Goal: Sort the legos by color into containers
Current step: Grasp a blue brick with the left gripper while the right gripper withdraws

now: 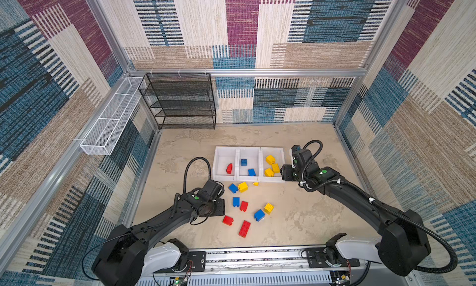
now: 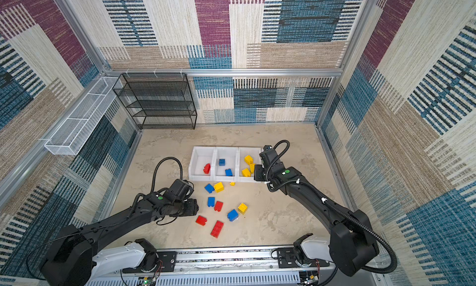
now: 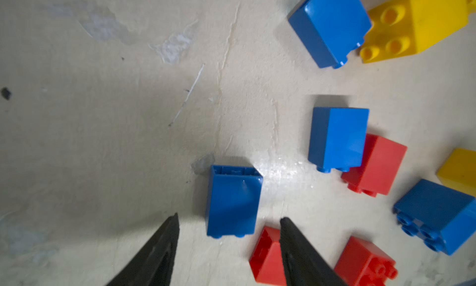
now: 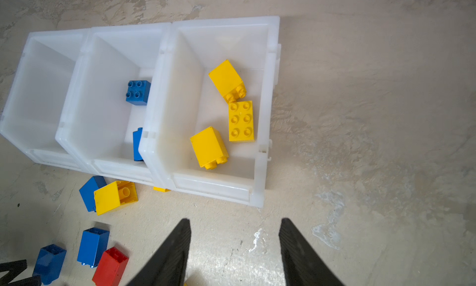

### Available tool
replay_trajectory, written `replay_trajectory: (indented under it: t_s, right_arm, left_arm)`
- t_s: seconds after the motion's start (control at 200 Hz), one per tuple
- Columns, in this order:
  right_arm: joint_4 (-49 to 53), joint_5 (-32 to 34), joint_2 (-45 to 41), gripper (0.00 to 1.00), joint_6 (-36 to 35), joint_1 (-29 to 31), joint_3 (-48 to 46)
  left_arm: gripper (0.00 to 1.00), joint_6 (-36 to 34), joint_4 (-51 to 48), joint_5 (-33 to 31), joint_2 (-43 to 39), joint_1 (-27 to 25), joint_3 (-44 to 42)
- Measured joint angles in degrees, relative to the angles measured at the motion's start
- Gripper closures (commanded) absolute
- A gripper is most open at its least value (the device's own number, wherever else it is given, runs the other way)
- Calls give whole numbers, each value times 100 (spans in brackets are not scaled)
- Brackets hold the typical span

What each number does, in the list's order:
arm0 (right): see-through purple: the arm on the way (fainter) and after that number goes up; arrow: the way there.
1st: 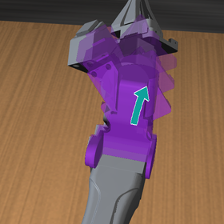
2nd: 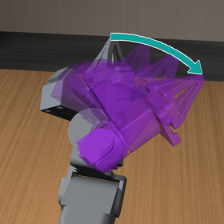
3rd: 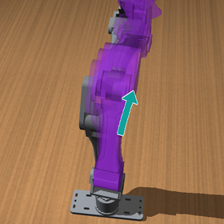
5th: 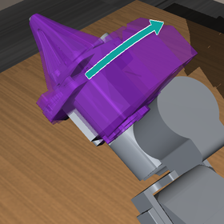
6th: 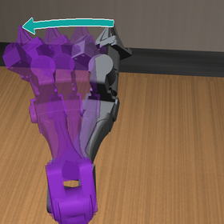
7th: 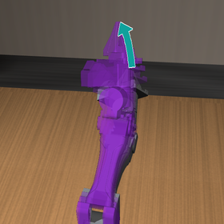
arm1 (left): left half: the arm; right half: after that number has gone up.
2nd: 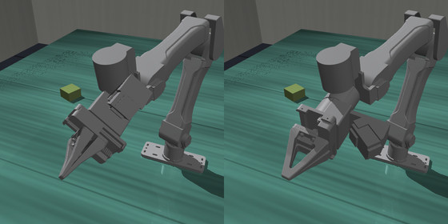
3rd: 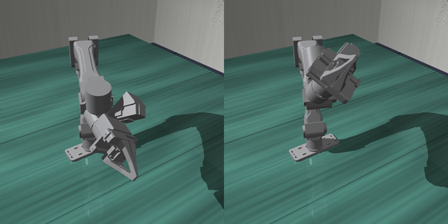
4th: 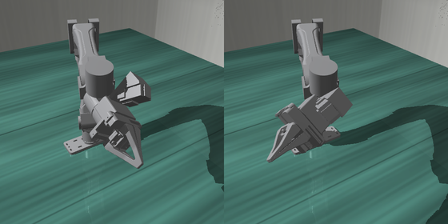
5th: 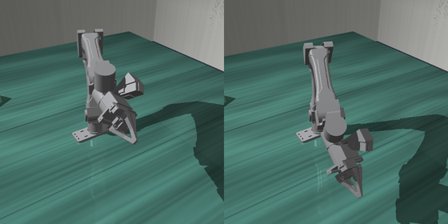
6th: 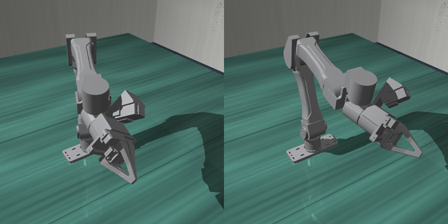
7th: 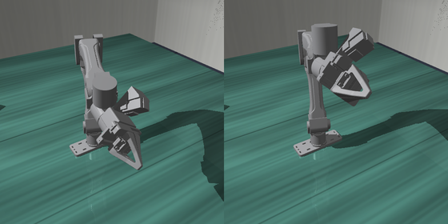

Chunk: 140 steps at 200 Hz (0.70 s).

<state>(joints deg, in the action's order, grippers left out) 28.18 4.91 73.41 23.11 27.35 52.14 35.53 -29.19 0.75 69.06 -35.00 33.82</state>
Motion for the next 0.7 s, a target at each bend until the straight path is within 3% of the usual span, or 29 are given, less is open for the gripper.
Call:
replay_trajectory:
  t_s: [0.22,0.496,0.701]
  right_arm:
    - [31,0,-101,42,44,0,-42]
    - [72,7,-210,43,103,0,-76]
    - [190,28,-358,43,166,0,-116]
  left_arm:
    - [50,-127,103,-37,573,-153,188]
    - [72,-284,105,-210,992,-245,378]
    - [73,-350,111,-181,1078,-256,525]
